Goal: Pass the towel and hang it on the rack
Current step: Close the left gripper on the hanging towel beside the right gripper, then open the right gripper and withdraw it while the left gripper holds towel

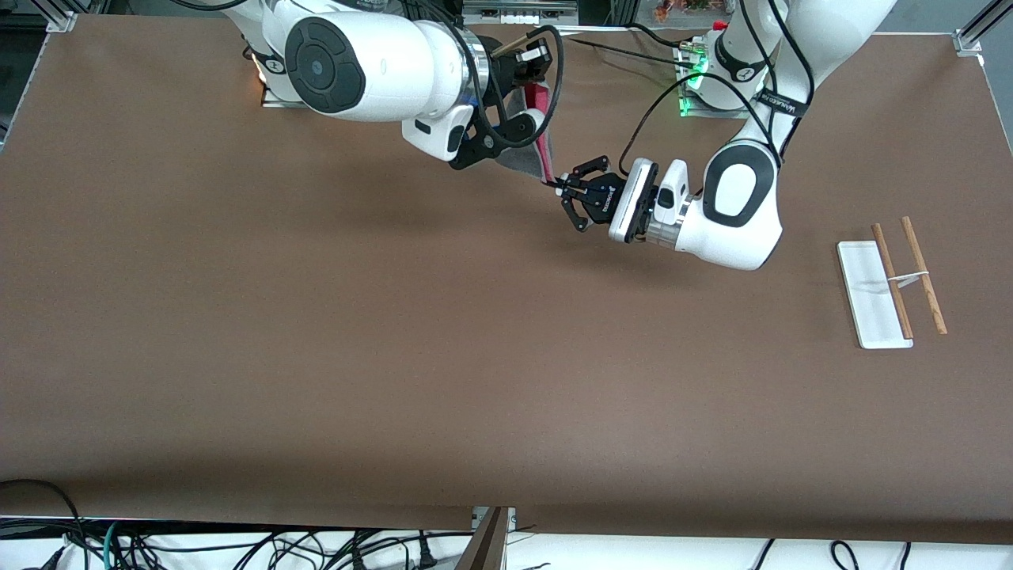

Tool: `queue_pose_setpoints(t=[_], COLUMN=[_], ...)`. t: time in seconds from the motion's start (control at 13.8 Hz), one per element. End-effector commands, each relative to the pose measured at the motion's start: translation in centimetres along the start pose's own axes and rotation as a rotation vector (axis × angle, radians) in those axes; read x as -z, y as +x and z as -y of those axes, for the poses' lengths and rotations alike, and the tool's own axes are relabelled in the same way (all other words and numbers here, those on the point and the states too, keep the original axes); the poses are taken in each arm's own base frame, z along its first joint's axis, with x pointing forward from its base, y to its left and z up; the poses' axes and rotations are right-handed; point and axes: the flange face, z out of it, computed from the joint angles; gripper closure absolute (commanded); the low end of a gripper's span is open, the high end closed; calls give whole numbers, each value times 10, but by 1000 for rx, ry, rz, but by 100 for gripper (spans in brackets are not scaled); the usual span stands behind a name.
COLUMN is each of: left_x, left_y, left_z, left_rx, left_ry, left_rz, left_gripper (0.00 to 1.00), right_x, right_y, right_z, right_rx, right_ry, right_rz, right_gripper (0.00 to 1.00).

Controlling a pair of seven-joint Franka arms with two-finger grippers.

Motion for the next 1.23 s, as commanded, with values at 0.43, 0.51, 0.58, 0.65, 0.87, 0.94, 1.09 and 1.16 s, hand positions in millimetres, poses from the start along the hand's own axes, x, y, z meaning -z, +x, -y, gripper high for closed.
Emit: queue_pose_setpoints(t=[0.43, 0.51, 0.58, 0.65, 0.87, 0.94, 1.09, 1.16], left_x=[11, 14, 19, 26, 70, 81, 95, 99], left_y=[28, 34, 45, 54, 89, 98, 94, 88], left_z=[-14, -16, -17, -18, -19, -21, -25, -27], left_rx=[-45, -36, -35, -26, 30, 44, 74, 79], left_ry=[22, 28, 30, 20, 14, 4, -14, -24], left_rz=[-13, -5, 8, 38, 231, 301, 382, 423], left_gripper=[100, 100, 100, 100, 100, 100, 100, 100], right_x=[39, 49, 63, 84, 131, 136, 165, 176], right_y=[9, 13, 18, 24, 38, 42, 34, 28], right_z=[-42, -57, -76, -100, -189, -212, -247, -254], right_rx=[-65, -73, -64, -47, -18, -5, -41, -37], right_ry=[-49, -77, -103, -113, -203, -269, -425, -477], right_rz=[-21, -32, -46, -66, -74, -81, -131, -149], right_gripper=[0, 0, 0, 0, 0, 0, 0, 0])
